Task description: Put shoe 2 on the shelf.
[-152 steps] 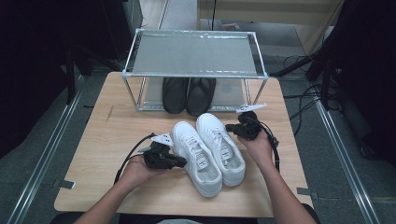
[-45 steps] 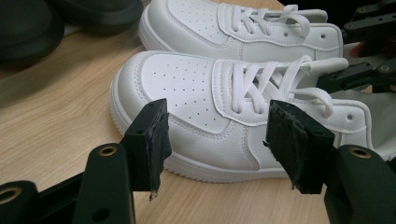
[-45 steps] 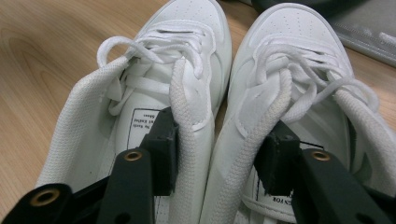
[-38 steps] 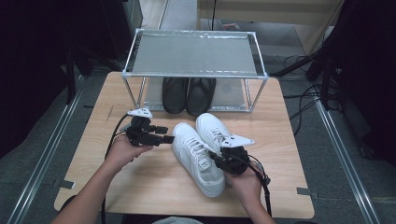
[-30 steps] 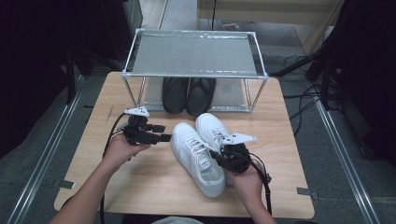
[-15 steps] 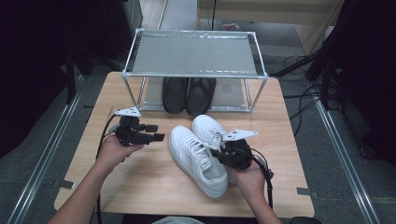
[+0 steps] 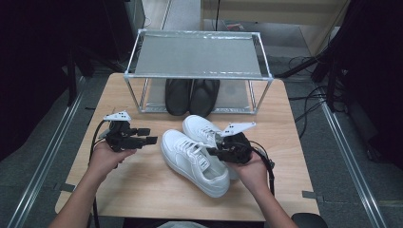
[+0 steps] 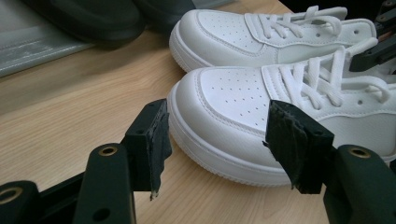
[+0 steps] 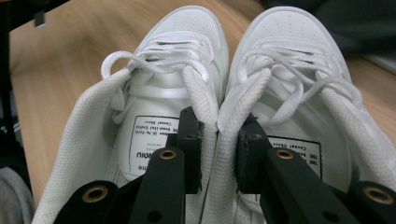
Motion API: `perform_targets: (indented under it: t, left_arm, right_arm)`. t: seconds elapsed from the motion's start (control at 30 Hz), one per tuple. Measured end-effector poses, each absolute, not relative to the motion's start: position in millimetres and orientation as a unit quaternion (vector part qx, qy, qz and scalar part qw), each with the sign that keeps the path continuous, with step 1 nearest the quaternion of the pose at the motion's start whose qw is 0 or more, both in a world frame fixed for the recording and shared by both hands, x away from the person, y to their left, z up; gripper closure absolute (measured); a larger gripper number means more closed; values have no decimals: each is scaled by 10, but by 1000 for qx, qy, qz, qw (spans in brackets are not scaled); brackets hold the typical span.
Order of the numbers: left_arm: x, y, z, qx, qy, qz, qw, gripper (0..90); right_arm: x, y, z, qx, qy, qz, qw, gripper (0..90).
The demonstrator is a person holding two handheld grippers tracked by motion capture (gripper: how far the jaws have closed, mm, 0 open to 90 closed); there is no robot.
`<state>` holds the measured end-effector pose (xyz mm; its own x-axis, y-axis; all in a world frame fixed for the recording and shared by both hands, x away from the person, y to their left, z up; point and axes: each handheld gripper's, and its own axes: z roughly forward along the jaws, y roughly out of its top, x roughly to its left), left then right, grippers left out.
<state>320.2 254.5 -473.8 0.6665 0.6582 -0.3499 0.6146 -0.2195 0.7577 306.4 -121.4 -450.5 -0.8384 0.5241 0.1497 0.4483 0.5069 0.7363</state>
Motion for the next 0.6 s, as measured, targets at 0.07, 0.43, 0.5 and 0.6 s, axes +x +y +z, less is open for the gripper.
perform_targets:
  t: [0.07,0.43,0.5,0.6]
  left_arm:
    - [3191,2583,-4742,778,413,24,473,403]
    - [3127,2841,-4776,764,446,54,463,410]
    - [3132,2865,-4790,765,448,57,460,411]
    - [3124,2874,-4799,765,450,56,458,412]
  right_arm:
    - [3092,-1190,-4474,260,873,410,44,768]
    - [3522,-1266,-4164,158,887,434,-20,771]
    - [3591,-1245,-4087,142,894,424,-23,772]
    - [3661,-1192,-3953,128,902,412,-18,773]
